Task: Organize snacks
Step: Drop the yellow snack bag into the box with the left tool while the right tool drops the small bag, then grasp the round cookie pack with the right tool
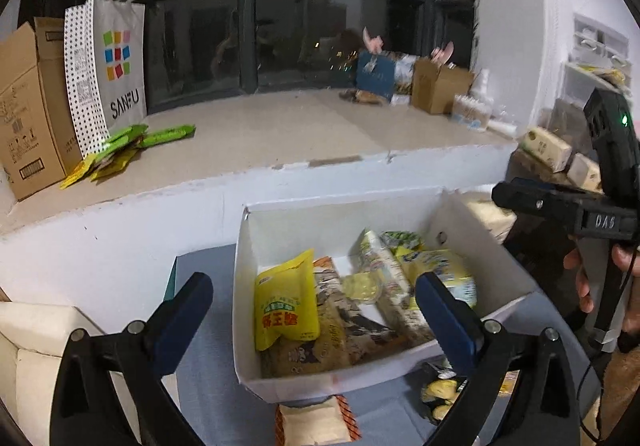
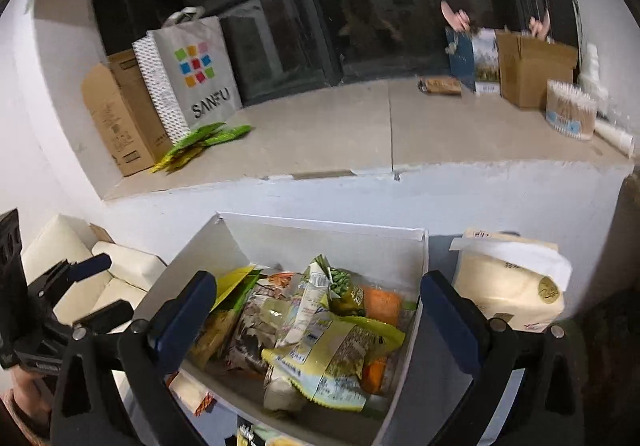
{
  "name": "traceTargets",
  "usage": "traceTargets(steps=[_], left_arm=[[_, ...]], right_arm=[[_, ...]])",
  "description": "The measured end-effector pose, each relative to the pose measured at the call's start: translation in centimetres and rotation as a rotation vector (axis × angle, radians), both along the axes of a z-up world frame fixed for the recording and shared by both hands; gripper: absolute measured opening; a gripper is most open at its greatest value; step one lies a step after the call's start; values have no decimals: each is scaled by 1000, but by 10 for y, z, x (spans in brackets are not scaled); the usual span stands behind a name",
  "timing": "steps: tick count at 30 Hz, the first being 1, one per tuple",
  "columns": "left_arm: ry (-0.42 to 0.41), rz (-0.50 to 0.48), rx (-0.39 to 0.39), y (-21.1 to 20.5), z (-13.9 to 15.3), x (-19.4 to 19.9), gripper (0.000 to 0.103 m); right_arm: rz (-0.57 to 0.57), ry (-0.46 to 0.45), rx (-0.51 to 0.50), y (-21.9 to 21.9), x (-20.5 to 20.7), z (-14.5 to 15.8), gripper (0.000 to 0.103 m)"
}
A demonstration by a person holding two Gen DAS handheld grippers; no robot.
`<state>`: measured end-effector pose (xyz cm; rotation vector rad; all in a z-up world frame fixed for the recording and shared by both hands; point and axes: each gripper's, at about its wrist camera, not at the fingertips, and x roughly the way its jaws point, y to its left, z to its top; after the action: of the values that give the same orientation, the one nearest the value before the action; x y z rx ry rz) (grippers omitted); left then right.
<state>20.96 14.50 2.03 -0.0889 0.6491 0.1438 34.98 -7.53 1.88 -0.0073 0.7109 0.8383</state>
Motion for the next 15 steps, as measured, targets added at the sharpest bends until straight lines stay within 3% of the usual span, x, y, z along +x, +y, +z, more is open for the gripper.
traceTargets(steps=[9, 12, 15], left_arm=[[-116, -79, 2, -44, 18, -84, 103], [-147, -90, -8, -60, 10, -119, 103], [-157, -86, -70, -71, -7, -150, 103]], right_arm=[[96, -99, 23, -60, -84, 5, 103], [95, -105, 34, -86, -111, -5, 103], [82, -92, 35, -109, -137, -22, 103]])
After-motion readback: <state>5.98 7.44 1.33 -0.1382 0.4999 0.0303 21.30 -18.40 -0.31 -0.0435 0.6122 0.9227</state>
